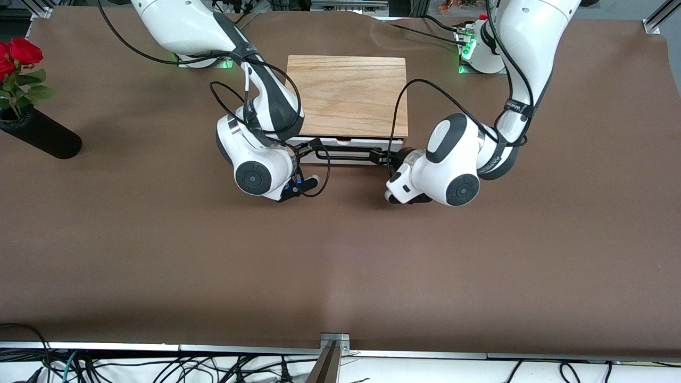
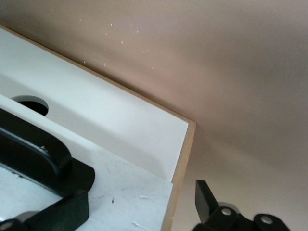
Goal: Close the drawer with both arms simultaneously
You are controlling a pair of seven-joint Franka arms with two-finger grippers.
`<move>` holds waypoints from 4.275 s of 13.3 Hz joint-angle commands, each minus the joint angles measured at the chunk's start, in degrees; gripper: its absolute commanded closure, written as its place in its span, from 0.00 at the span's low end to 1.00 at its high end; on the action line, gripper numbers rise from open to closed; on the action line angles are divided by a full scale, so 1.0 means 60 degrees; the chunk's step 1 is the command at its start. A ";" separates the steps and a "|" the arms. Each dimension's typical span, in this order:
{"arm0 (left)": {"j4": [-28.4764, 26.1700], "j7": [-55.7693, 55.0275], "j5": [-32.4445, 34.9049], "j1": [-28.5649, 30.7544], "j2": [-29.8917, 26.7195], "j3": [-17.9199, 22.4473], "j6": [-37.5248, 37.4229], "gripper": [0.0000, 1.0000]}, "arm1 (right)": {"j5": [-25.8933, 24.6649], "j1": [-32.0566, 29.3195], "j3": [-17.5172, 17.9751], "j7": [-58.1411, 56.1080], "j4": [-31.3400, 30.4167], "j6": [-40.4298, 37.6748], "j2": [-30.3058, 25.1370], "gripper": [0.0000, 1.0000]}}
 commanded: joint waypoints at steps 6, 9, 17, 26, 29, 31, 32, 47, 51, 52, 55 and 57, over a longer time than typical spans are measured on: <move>-0.0229 -0.0099 0.0221 0.0276 -0.0486 0.0005 -0.0224 0.00 | 0.0288 -0.0242 -0.0007 -0.0092 0.0334 -0.0741 0.0043 0.00; 0.0503 0.0003 0.0250 0.1416 -0.0500 -0.0038 -0.0940 0.00 | 0.0376 -0.0402 -0.0007 -0.0121 0.0613 -0.1078 0.0043 0.00; 0.0681 0.2237 0.2197 0.3364 -0.2301 0.0005 -0.1105 0.00 | -0.0148 -0.1047 -0.0299 -0.0136 0.2032 0.0400 -0.0030 0.00; 0.0857 0.3403 0.5448 0.4306 -0.4586 -0.0273 -0.2290 0.00 | -0.0649 -0.1077 -0.3241 -0.0195 0.3206 0.0533 -0.0439 0.00; 0.0857 0.3403 0.5451 0.4320 -0.5026 -0.0258 -0.2335 0.00 | -0.0649 -0.1033 -0.4047 -0.0180 0.3280 0.0475 -0.1054 0.00; 0.0842 0.3242 0.5319 0.4350 -0.5085 -0.0229 -0.2466 0.00 | -0.0664 -0.1033 -0.4401 -0.0180 0.3280 0.0504 -0.1274 0.00; 0.0813 0.3227 0.5290 0.4364 -0.5115 -0.0243 -0.2510 0.00 | -0.0664 -0.1033 -0.4503 -0.0165 0.3280 0.0446 -0.1377 0.00; 0.0271 0.3051 0.5143 0.3855 -0.5349 -0.0026 -0.2218 0.00 | -0.4195 -0.4871 0.0124 -0.0033 -0.1012 0.0577 -0.5113 0.00; 0.0271 0.3080 0.5129 0.2460 -0.5335 0.1587 -0.2262 0.00 | -0.3464 -0.4886 0.0052 -0.0077 -0.0910 0.0329 -0.4967 0.00; 0.0286 0.3036 0.5128 0.2402 -0.5335 0.1573 -0.2262 0.00 | -0.3462 -0.4973 0.0022 -0.0077 -0.0881 0.0314 -0.4967 0.00; 0.0329 0.3036 0.5114 0.2387 -0.5335 0.1573 -0.2232 0.00 | -0.3461 -0.5164 0.0022 -0.0150 -0.0866 0.0328 -0.4952 0.00; 0.0300 0.3152 0.5114 0.2489 -0.5335 0.1587 -0.2247 0.00 | -0.3476 -0.5164 0.0022 -0.0180 -0.0866 0.0343 -0.4938 0.00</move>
